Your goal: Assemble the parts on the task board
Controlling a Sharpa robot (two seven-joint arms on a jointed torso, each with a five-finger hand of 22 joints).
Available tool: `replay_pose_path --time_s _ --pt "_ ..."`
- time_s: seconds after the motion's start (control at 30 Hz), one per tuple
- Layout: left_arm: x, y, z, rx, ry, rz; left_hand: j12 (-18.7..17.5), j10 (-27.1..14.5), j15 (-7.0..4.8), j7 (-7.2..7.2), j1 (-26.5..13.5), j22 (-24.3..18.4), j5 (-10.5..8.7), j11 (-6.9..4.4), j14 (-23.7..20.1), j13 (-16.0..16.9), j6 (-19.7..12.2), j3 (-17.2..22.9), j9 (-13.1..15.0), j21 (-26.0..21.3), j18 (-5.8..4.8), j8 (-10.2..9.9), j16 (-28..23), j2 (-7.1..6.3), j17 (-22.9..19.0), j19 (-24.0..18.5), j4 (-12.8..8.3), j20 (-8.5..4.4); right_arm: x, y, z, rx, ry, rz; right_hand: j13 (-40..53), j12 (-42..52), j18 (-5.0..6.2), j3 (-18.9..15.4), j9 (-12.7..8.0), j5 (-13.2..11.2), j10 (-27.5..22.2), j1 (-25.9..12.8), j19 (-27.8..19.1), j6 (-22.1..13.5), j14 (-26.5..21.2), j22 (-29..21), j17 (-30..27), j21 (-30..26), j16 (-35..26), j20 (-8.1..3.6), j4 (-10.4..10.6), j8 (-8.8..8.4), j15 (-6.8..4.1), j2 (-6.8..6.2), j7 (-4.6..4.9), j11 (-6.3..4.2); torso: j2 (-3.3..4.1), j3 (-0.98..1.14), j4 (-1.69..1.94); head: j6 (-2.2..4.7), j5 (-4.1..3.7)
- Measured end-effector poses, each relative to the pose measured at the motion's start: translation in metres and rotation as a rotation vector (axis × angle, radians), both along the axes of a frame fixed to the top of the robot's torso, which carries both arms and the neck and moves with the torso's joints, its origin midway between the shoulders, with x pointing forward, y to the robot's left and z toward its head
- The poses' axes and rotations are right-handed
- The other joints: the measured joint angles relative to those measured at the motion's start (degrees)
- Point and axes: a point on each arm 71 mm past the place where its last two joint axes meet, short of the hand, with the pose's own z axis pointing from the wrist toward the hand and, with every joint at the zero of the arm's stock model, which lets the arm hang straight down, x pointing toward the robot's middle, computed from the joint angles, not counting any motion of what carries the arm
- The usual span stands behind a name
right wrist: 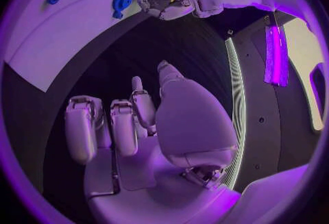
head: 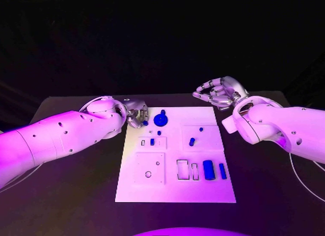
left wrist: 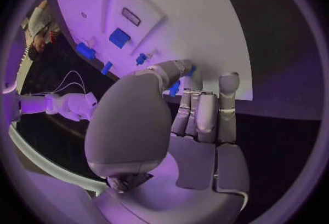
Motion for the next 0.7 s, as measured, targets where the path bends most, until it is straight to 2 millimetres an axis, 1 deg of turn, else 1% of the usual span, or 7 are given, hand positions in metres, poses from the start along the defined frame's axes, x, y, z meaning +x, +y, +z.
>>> replay_pose_path --time_s 0.1,0.3,0.33,0.4,0.53,0.67,0.7 --pt "-0.001 0.005 -0.002 -0.037 0.000 0.016 0.40 0.00 -0.12 -0.08 -1.03 0.99 0.00 0.00 0.27 0.26 0.09 1.27 0.00 0.64 0.00 -0.28 0.10 -0.40 0.75 0.10 -0.19 0.06 0.000 0.000 0.000 0.000 0.001 0.000 0.00 0.00 0.00 0.00 0.00 0.00 0.00 0.00 0.00 0.00 0.00 0.00 0.00 0.00 0.00 0.00 0.00 0.00 0.00 0.00 0.00 0.00 -0.01 -0.01 0.01 0.07 -0.04" --pt "-0.001 0.015 0.003 -0.134 -0.013 0.048 1.30 0.38 0.00 -0.08 -2.32 1.74 0.00 0.03 0.78 0.72 0.09 1.99 0.00 1.32 -0.05 -0.49 0.35 -0.66 1.33 0.31 -0.56 -0.12 0.000 0.000 -0.001 -0.001 0.004 0.000 0.00 0.00 0.00 0.00 0.00 0.00 0.00 0.00 0.00 0.00 0.00 -0.01 0.00 0.00 0.00 0.00 0.00 0.00 0.00 0.00 0.00 0.00 -0.02 -0.05 0.02 0.29 -0.13" --pt "-0.001 0.016 0.004 -0.155 -0.016 0.054 1.40 0.41 0.00 -0.08 -2.42 1.92 0.00 0.00 0.78 0.81 0.09 2.06 0.00 1.47 -0.65 -0.56 0.55 -0.75 1.51 0.61 -0.49 -0.04 0.000 -0.001 -0.002 -0.001 0.005 -0.001 0.00 0.00 0.00 0.00 0.00 0.00 0.00 0.00 0.00 0.00 0.00 -0.01 0.00 0.00 0.00 0.00 0.00 0.00 0.00 0.00 0.00 0.00 -0.03 -0.07 0.03 0.30 -0.13" --pt "-0.001 0.018 0.005 -0.182 -0.018 0.060 1.93 0.41 0.00 0.01 -3.16 2.16 0.00 0.00 0.77 1.05 0.20 2.06 0.01 1.48 -0.96 -0.57 0.54 -1.00 1.68 0.71 -0.49 -0.13 0.000 -0.001 -0.002 -0.002 0.006 -0.001 0.00 0.00 0.00 0.00 0.00 0.00 0.00 0.00 0.00 0.00 0.00 -0.01 -0.01 0.00 0.00 0.00 0.00 0.00 0.00 0.00 0.00 0.00 -0.03 -0.07 0.04 0.38 -0.13" --pt "-0.003 0.022 0.007 -0.235 -0.018 0.071 2.51 0.41 0.18 0.12 -4.16 2.41 0.00 0.00 1.01 1.44 0.70 2.04 0.01 1.69 -0.96 -0.74 0.81 -1.34 1.99 0.71 -0.45 -0.13 0.000 0.000 -0.003 -0.002 0.010 0.001 0.00 0.00 0.00 0.00 0.01 0.00 0.00 0.00 0.00 0.00 0.00 -0.01 -0.01 0.00 0.00 0.00 0.00 0.00 0.00 0.00 0.00 0.00 -0.03 -0.07 0.07 0.51 -0.09" --pt "-0.006 0.025 0.008 -0.288 -0.011 0.079 3.13 0.41 0.00 0.29 -5.41 2.87 0.00 0.00 1.20 1.80 0.91 1.32 0.01 1.92 -0.96 -1.00 0.81 -1.32 2.44 1.12 0.23 -0.12 -0.001 0.000 -0.004 -0.004 0.015 0.003 0.00 0.00 0.00 0.00 0.00 0.00 0.00 0.00 0.00 0.00 0.00 -0.01 0.01 0.00 0.00 0.00 0.00 0.00 0.00 0.00 0.00 0.00 -0.01 -0.11 0.07 0.60 0.00" --pt "-0.007 0.026 0.008 -0.305 -0.008 0.082 3.13 0.41 0.00 0.31 -5.44 2.88 0.03 0.00 1.20 1.81 1.35 1.30 0.62 1.92 -0.96 -0.86 0.81 -1.28 2.44 1.12 0.21 -0.13 -0.001 0.000 -0.004 -0.004 0.017 0.004 0.00 0.00 0.00 0.00 0.00 0.00 0.00 0.00 0.00 0.00 0.00 -0.02 0.03 0.00 0.00 0.00 0.00 0.00 0.00 0.00 0.00 0.00 0.00 -0.10 0.07 0.65 0.01"
